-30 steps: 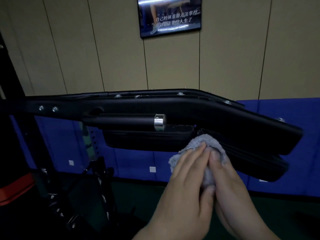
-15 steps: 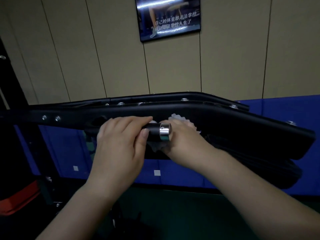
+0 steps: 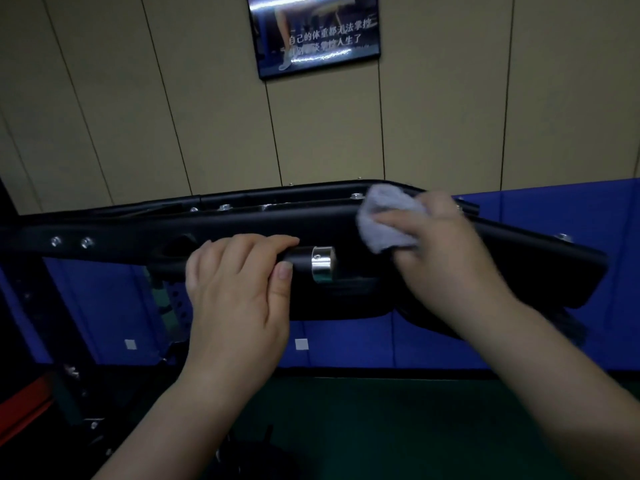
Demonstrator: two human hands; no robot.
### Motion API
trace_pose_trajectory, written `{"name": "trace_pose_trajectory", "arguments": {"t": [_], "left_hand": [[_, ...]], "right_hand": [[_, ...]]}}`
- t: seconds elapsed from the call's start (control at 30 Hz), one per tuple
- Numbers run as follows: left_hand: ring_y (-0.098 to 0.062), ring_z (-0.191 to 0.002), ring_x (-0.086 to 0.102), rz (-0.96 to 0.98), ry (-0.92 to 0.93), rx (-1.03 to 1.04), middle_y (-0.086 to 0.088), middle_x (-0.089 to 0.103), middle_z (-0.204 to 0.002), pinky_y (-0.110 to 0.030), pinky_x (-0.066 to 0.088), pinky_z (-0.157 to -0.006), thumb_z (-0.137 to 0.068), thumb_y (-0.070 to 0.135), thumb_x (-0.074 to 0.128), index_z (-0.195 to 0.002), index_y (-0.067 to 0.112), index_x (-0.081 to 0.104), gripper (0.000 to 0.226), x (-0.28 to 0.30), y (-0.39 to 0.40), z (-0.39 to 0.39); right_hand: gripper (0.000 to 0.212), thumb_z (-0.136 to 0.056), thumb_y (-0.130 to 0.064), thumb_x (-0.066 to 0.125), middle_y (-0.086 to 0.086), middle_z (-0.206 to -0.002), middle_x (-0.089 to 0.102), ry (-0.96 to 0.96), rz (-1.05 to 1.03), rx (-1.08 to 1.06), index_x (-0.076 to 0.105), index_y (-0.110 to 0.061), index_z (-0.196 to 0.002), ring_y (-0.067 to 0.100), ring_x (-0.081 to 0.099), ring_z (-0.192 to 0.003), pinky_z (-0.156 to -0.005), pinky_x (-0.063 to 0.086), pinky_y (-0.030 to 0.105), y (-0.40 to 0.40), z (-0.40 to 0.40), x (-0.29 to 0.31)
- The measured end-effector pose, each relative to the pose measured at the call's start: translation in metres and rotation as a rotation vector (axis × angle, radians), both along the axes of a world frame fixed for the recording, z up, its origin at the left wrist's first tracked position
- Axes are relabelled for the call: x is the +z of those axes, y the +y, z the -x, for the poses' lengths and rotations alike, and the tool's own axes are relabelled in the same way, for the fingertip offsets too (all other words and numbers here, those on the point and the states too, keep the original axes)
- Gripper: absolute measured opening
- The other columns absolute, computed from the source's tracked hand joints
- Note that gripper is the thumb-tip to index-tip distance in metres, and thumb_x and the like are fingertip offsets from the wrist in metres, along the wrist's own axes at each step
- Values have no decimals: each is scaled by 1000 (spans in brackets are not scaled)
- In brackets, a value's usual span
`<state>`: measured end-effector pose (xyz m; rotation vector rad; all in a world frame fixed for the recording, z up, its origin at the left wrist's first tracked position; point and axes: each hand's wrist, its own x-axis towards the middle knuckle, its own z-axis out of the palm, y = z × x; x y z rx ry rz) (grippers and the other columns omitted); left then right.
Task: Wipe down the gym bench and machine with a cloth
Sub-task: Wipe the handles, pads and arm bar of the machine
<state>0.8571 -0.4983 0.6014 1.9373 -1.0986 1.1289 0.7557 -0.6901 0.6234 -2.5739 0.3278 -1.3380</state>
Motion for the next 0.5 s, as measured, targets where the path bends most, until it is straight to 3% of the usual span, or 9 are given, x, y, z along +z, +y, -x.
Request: {"name": "trace_pose_trajectory", "arguments": {"t": [0.1, 0.2, 0.3, 0.4, 0.5], "left_hand": [[-9, -101, 44, -41, -8, -6, 12, 56, -104, -33, 26, -99, -97, 34, 32, -119, 25, 60, 37, 4, 5, -1], [-8, -98, 50, -87, 16, -47, 17, 60, -104, -31, 31, -94, -97, 40, 32, -117, 29, 63, 39, 14, 15, -12], [-9, -92, 52, -91, 51, -20, 17, 62, -99, -35, 36, -88, -94, 50, 29, -109, 31, 65, 43, 20, 23, -24], [-12, -87, 51, -85, 45, 1, 16, 61, -92, -34, 34, -82, -94, 52, 28, -103, 29, 65, 44, 19, 23, -26], [-13, -82, 49, -80, 24, 22, 14, 59, -87, -32, 32, -77, -94, 51, 28, -97, 29, 65, 43, 18, 21, -27]], "right_hand": [[30, -91, -33, 53, -2, -106, 37, 241, 273, 48, 59, -38, -120, 19, 42, -101, -80, 28, 27, 23, -25, -9], [26, -93, -29, 50, -3, -99, 37, 360, 244, -13, 61, -39, -115, 22, 44, -100, -78, 34, 30, 15, -29, -2], [29, -92, -20, 55, -2, -100, 43, 99, 63, 117, 64, -37, -115, 17, 48, -93, -79, 44, 27, 9, -30, 16], [38, -88, -14, 59, 4, -104, 46, -194, 87, 154, 64, -35, -119, 23, 49, -95, -84, 45, 34, 17, -59, 38], [42, -87, -23, 57, 10, -116, 45, -27, 192, 185, 58, -39, -126, 32, 46, -111, -98, 40, 44, 31, -107, 61]]}}
